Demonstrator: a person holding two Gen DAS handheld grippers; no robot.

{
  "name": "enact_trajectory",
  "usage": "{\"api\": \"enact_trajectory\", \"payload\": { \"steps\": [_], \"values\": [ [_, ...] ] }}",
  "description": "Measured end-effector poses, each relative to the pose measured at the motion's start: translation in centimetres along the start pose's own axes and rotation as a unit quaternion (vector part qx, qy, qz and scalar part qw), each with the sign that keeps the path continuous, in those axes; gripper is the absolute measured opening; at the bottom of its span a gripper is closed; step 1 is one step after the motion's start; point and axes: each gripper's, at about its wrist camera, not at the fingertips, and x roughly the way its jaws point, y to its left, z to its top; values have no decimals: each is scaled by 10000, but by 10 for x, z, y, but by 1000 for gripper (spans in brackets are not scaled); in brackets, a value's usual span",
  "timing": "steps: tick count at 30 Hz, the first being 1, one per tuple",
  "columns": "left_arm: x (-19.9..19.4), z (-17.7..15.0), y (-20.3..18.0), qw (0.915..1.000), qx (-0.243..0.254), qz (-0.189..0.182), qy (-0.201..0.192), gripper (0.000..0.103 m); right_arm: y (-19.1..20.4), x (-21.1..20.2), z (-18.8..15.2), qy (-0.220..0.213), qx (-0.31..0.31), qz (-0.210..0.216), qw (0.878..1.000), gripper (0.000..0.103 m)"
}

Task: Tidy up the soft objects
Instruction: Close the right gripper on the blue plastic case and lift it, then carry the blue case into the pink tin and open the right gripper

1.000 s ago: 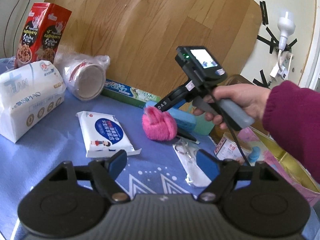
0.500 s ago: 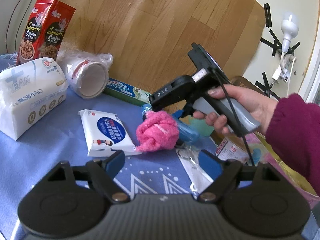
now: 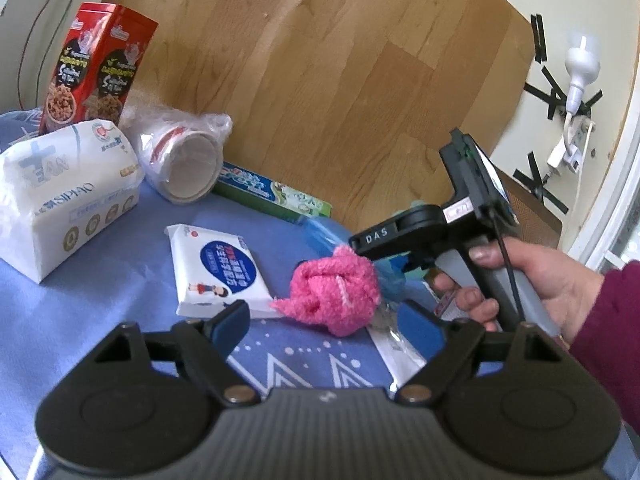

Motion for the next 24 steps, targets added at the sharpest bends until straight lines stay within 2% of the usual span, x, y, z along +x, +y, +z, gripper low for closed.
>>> {"api": "enact_trajectory", "payload": {
  "steps": [3, 6, 9, 11, 15, 16, 17, 20, 22, 24],
  "values": [
    [-2, 1, 3, 9999, -88, 16, -60, 84, -11, -2, 1, -101, 372, 53, 9992, 55],
    [-2, 2, 5, 9999, -138, 17, -78, 84, -16, -7, 4, -319, 806, 289, 9958, 55],
    [-3, 2, 6, 9998, -176, 12, -97, 84, -12, -35, -3, -669, 901, 536, 9922, 55],
    [-3, 3, 8, 9997, -228, -8, -92, 84, -5, -65, -20, -976, 770, 640, 9902, 56],
    [-5, 3, 12, 9994, -320, -114, -97, 84, 7, -107, -86, -1264, 523, 898, 9865, 56],
    [-6, 3, 11, 9994, -294, -168, -100, 85, 11, -117, -111, -1294, 454, 870, 9867, 56],
    [-8, 2, 9, 9993, -253, -255, -98, 93, 15, -121, -130, -1314, 387, 810, 9873, 56],
    [-9, -1, 0, 9975, -95, -698, 64, 96, 27, -133, -192, -1357, 87, 266, 9904, 56],
    [-6, -4, -11, 9921, -210, -1152, 452, 96, 28, -130, -220, -1354, 107, -107, 9907, 56],
    [-3, -11, -30, 9869, -267, -1367, 810, 96, 25, -126, -237, -1337, 271, -143, 9906, 57]
  ]
}}
